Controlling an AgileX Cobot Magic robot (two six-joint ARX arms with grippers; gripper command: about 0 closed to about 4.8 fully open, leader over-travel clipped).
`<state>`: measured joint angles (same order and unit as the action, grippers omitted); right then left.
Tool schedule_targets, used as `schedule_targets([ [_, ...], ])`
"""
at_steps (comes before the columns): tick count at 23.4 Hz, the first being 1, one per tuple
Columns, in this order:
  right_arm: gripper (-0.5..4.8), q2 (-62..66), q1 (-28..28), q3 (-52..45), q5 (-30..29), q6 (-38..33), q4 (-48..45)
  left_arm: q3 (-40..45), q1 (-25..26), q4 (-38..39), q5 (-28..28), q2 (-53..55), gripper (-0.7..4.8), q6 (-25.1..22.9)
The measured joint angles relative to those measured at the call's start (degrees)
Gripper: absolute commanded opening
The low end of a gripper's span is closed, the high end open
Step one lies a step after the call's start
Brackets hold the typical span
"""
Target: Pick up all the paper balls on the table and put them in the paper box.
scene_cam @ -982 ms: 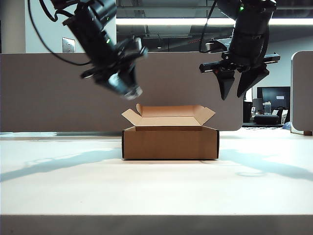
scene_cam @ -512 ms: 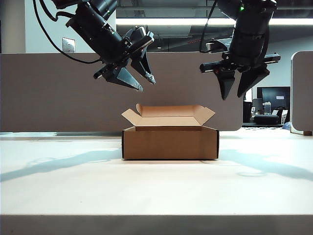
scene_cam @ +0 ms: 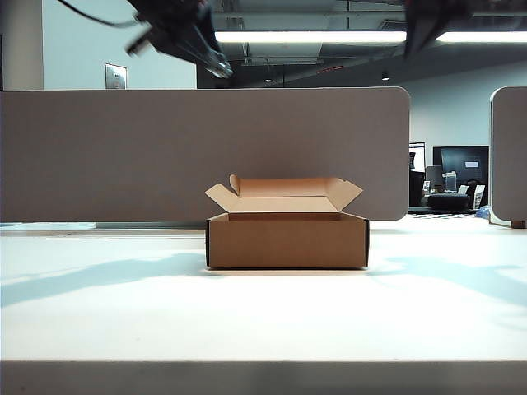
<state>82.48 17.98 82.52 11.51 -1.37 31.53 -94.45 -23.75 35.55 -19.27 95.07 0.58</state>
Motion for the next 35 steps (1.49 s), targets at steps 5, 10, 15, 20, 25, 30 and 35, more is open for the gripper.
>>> schedule_targets([
  [5,-0.01,-10.93,0.11,0.00,-1.14,-0.17,5.86,4.68,-0.52,8.02,3.45,-12.74,-0.06,-3.32],
  [10,-0.01,-24.92,0.20,-6.05,-1.14,-0.31,7.52,18.60,-0.55,8.20,4.09,-33.66,-0.06,-0.87],
  [15,-0.01,-45.27,0.39,-24.85,-1.14,-0.59,8.17,34.36,-0.55,8.11,11.93,-57.48,-0.06,3.17],
  [20,0.07,-62.12,0.46,-37.11,-3.21,-0.61,6.64,45.99,-0.55,7.69,21.90,-73.33,-0.06,5.42],
  [25,0.12,-71.73,0.39,-43.41,-3.17,-0.63,2.05,56.39,-0.52,4.66,26.34,-82.40,-0.06,5.68],
  [30,-0.02,-72.89,0.39,-50.14,-1.29,-0.42,-3.17,67.69,-0.52,-10.05,27.89,-86.16,-0.06,0.79],
  [35,-0.02,-72.91,0.42,-56.52,-2.69,-0.28,-11.30,76.35,-0.50,-16.68,25.59,-88.54,-0.06,0.09],
])
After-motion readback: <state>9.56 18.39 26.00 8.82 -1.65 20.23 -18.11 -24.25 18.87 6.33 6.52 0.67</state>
